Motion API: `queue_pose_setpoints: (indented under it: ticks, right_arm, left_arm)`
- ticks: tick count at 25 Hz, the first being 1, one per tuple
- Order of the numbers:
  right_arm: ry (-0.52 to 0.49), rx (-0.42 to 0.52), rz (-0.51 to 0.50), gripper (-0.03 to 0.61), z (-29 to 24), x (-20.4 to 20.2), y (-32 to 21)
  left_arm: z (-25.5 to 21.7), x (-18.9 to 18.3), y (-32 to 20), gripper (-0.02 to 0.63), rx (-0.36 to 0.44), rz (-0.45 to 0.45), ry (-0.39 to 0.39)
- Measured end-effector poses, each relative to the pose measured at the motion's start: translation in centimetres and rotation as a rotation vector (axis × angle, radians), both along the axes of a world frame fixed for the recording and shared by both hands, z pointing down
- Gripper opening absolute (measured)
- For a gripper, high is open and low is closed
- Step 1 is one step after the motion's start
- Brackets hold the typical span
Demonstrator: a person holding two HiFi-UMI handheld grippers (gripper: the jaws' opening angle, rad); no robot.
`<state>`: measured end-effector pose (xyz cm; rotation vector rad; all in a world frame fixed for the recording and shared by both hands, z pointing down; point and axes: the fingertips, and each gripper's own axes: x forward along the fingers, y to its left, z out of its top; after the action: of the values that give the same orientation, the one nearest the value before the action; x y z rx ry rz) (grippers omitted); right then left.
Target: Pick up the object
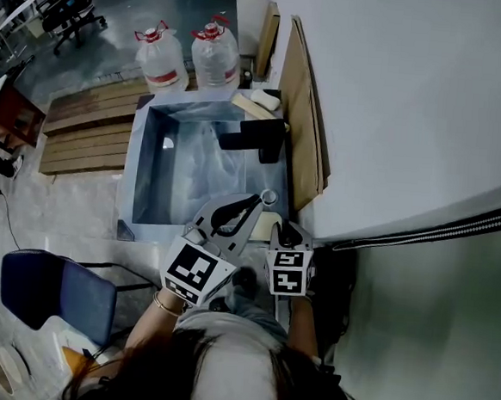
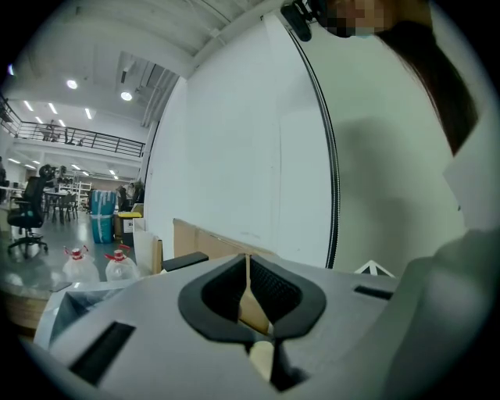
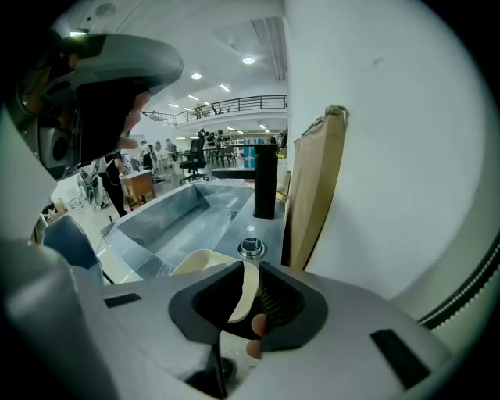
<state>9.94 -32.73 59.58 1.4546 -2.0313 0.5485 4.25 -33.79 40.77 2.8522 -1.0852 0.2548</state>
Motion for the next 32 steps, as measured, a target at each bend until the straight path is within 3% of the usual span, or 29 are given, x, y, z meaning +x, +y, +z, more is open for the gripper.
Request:
queue_pose_setpoints:
  ticks: [18,27,32]
  right_arm:
    - [-0.028,-0.14,0.004,0.072,4.3,0.2,-0.4]
    - [-0.047,-0.141,0.043,0.043,4.7,0.6,-0.8]
    - [-0.085,-0.095,0.074,0.035,4.2,0.8,-1.6]
  left_arm:
    - [1.8,0.6,-1.9,0.009,-0.035,-0.018,-0.017]
    - [2.0,0.0,-2.0,0.009,-0.042,-0.044,-0.025]
    - [2.1,-0.4,-1.9,0.009,-0.038,-0.056,-0.035]
